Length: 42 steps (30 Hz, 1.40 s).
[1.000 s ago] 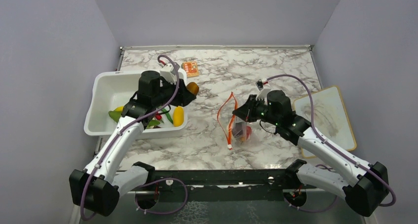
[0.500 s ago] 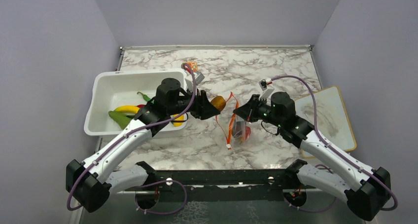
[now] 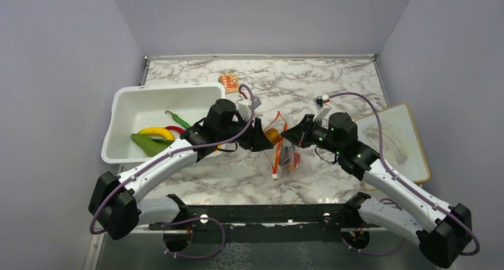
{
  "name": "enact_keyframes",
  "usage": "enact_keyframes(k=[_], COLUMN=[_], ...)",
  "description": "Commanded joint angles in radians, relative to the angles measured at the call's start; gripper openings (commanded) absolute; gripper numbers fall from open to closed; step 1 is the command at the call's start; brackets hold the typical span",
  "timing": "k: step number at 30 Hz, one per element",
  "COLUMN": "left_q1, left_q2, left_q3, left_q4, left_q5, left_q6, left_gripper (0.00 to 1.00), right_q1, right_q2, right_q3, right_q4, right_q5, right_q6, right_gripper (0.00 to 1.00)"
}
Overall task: Place the food in the zip-top bag and seal the zipper
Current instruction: Place the fake vegetable in the zipper food storage bag.
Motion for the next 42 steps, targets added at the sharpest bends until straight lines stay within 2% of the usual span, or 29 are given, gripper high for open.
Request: enact_keyframes(k=[1,12,17,30,42], left_q1=[-0.011,-0.011,-0.012,-0.015,-0.016], left_q2=[0.02,0.082,0.11,0.058,0.045], left_q3=[-0.006,0.056,0.102,0.073,0.116], left_q4=[0.029,-0.073,-0.121,-0.125,-0.128], left_q5=[-0.033,-0.057,-0.055,-0.109,-0.118], left_q6=[-0.008,0.054,0.069,0.095,0.123], left_gripper=[0.37,0.41,0.45,0.62,0.64], right_q1=[0.003,0.003,0.003,0.003,0.003], right_q2=[-0.021,-0.019,-0.033,-0.024,0.001], right_q3=[-0.009,-0.034,-0.067,-0.048,-0.057], right_q4=[0.051,0.096,0.127,0.111,0.132], right_q5=[-0.028,-0.021,-0.023,-0.017,-0.018], right_q6=[0.002,0.046,0.062,0.059,0.065], right_gripper=[0.01,0.01,0.01,0.01,0.01])
